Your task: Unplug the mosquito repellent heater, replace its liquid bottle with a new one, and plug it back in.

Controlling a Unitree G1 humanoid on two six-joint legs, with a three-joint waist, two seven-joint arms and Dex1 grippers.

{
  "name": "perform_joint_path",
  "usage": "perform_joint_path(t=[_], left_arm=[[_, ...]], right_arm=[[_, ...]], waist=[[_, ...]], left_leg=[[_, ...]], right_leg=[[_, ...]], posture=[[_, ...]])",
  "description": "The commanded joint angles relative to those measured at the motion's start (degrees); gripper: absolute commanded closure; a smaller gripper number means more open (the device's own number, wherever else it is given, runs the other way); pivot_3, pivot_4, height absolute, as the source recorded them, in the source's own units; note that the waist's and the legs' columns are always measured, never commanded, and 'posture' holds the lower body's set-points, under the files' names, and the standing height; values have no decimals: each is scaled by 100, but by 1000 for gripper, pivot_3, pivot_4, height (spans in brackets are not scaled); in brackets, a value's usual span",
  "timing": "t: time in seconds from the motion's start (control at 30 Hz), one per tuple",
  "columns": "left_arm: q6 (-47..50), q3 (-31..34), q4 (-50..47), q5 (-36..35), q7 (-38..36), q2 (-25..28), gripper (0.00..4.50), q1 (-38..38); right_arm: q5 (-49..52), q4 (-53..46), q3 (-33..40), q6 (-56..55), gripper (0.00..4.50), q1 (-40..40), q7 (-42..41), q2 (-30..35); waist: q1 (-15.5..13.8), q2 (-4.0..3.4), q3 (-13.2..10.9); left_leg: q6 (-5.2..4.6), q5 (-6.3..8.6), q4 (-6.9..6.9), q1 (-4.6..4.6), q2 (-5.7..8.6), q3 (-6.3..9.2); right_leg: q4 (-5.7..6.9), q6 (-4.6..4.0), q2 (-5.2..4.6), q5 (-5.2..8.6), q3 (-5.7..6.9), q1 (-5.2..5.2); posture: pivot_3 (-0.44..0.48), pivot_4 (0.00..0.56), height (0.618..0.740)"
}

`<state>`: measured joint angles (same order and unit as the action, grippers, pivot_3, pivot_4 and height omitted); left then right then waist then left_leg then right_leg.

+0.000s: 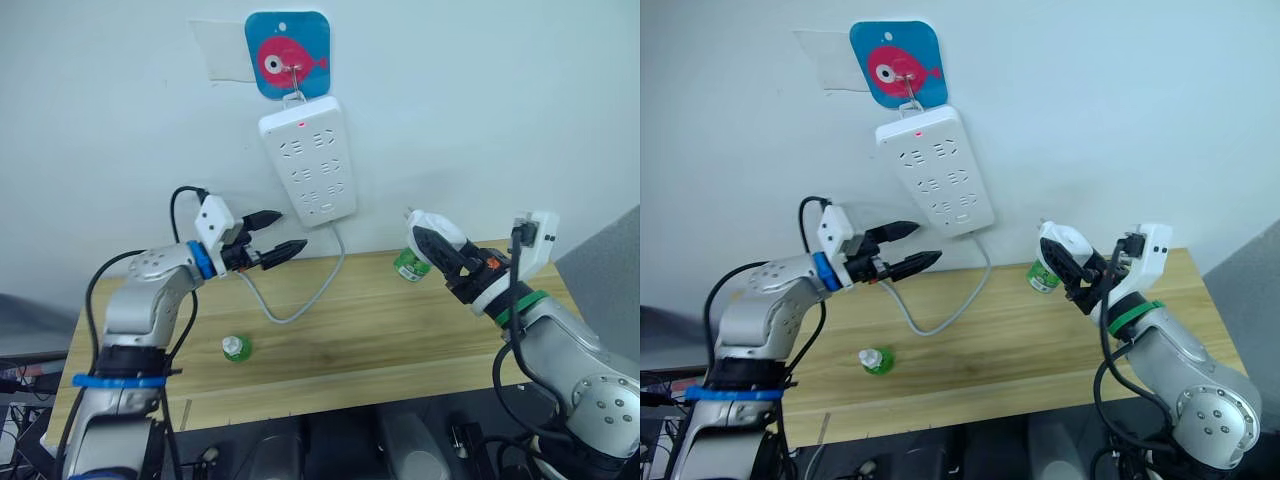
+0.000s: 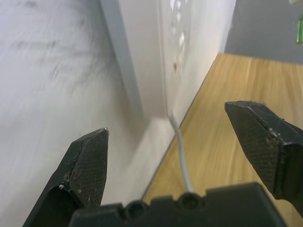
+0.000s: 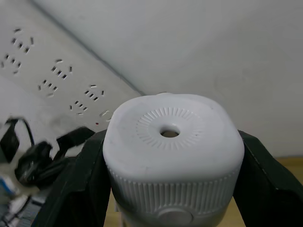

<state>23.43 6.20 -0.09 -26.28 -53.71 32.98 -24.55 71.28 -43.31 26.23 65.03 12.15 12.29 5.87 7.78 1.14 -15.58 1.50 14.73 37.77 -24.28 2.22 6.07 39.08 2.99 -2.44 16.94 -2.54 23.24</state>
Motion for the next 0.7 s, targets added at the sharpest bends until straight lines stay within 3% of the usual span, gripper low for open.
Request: perform_joint_path(t=[0.03,0.13,0.23,0.47,0.7], left_arm=[[-174,293,-1425,-133,171,142,18,707],[-274,87,-2917,-380,282,-16,18,1408],[-214,-309,-3289,-356,517,-263,18,1495],[-984,-1605,-2651,665,863,-1043,18,1325],[-1667,-1896,-1753,1219,1101,-1516,18,896]], right_arm=[[1496,215,37,-852,1535,-403,997,-144],[2568,539,-222,-1682,1535,-779,1797,-330],[2925,617,-534,-2081,1535,-913,1925,-161],[2940,552,-1304,-3042,1535,-977,1939,-385],[2658,275,-1897,-3534,1535,-1061,1972,-360]], waist=[[-2,0,0],[-16,-1,-1],[-128,-9,-3],[-165,-15,1],[-150,-15,0]], left_leg=[[0,0,1,-1,0,0],[-1,1,-9,-3,3,-4],[-1,0,-1,-5,8,-5],[-8,-9,2,12,6,-10],[-9,-9,1,7,0,-10]], right_leg=[[-1,0,-2,0,-1,0],[-10,0,-15,0,-1,1],[-4,0,-19,0,1,1],[4,-3,13,-10,2,-11],[3,-4,18,-10,2,-5]], posture=[[-143,269,740],[-122,272,740],[-122,272,740],[-135,276,740],[-163,278,740]])
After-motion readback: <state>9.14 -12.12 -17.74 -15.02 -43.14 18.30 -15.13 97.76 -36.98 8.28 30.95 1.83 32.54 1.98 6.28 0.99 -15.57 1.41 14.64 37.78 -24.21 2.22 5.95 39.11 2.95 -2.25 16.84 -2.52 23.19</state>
